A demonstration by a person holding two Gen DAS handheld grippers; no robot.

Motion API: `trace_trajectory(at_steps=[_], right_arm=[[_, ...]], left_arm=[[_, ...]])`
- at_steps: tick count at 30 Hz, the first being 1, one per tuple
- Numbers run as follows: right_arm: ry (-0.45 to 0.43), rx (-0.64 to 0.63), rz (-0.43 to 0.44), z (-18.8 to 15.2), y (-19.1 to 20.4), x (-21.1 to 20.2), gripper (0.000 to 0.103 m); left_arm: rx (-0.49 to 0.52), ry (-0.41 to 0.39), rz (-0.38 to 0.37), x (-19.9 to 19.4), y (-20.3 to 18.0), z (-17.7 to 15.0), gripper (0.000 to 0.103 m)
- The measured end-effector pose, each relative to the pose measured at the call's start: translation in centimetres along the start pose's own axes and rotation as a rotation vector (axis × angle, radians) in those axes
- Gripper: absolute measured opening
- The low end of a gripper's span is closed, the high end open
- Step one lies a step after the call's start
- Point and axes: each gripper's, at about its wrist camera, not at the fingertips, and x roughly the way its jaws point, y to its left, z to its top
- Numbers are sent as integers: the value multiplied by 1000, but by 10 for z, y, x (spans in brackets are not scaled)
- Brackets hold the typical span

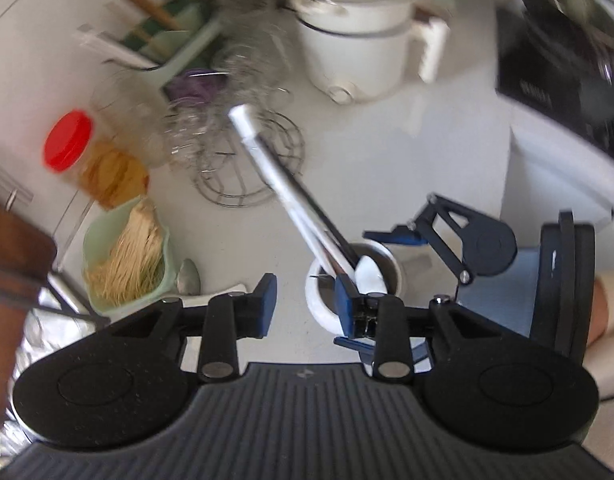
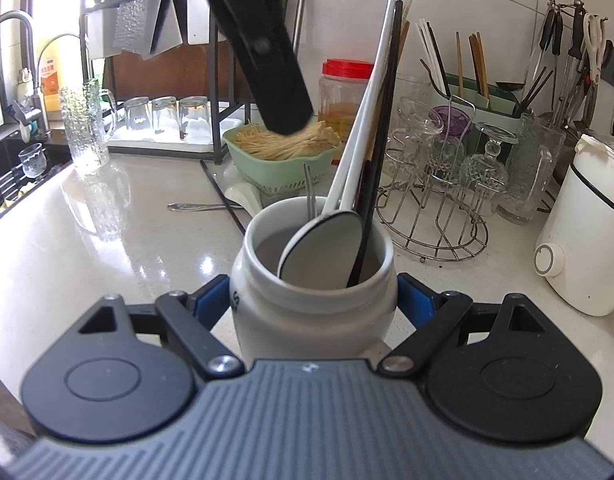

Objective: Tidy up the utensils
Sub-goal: 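Withdraw the left gripper and move it toward the black chopstick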

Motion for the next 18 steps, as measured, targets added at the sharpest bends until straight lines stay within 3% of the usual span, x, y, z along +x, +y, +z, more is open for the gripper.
trace_trajectory(at_steps=[8,18], right_arm=[[17,22,-33,4,4,3,90],[38,31,-58,6,9,4,90]], left_arm=[[-299,-70,-47,6,36,-53,37],[-487,-122,-5,23,38,-98,37]])
